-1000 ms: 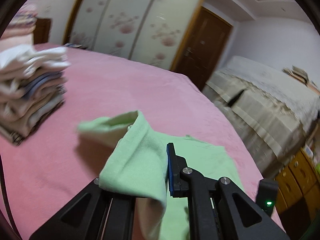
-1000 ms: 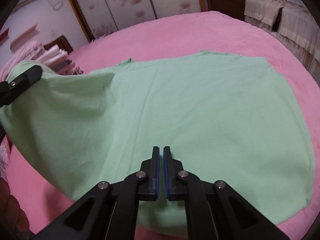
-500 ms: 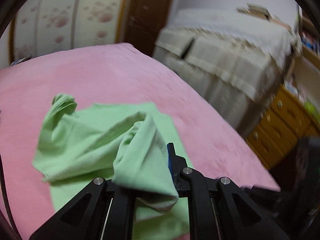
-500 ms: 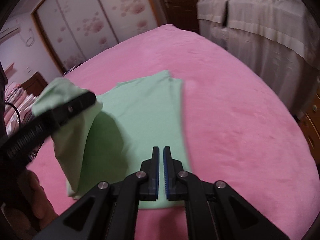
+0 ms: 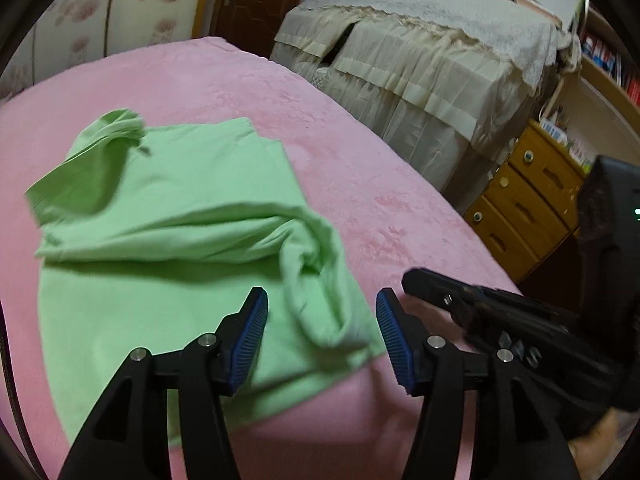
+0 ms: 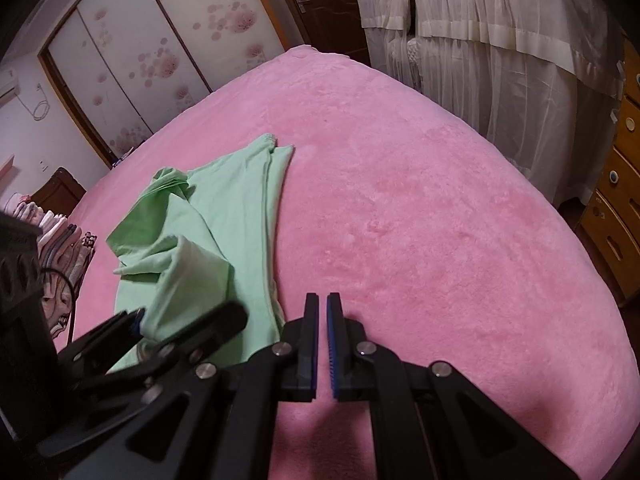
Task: Fold small clothes
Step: 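Release the folded corner with the left tool and lift it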
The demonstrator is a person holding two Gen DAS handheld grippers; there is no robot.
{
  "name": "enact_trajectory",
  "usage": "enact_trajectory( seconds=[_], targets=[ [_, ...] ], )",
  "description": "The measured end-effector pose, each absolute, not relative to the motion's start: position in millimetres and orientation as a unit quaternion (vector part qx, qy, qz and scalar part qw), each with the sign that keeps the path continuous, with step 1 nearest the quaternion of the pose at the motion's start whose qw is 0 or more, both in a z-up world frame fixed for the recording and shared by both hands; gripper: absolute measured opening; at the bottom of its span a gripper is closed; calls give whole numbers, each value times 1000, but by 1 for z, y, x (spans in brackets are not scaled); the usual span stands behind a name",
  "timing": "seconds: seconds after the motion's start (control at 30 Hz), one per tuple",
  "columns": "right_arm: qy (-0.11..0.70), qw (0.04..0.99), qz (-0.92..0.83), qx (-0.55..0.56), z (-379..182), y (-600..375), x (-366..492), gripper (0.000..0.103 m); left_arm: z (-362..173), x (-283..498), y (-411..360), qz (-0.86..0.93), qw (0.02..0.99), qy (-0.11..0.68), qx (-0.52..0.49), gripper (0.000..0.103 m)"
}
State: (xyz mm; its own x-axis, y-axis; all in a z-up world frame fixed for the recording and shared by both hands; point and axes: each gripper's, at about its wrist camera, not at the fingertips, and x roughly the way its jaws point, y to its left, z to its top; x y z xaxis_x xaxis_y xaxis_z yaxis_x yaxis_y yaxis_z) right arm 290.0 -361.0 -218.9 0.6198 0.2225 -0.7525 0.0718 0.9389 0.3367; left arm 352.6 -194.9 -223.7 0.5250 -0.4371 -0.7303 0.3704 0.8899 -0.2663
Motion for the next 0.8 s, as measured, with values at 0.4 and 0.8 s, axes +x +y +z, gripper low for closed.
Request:
enact_trajectory(
  seconds=[0.4, 0.8],
  targets=[
    [405, 900, 87, 136, -184, -330, 281, 4, -191, 328, -55, -142, 882, 418, -166, 60],
    [386, 917, 104, -3, -174, -268, 261, 55, -223, 386, -30, -157, 835, 463, -253, 62]
  ],
)
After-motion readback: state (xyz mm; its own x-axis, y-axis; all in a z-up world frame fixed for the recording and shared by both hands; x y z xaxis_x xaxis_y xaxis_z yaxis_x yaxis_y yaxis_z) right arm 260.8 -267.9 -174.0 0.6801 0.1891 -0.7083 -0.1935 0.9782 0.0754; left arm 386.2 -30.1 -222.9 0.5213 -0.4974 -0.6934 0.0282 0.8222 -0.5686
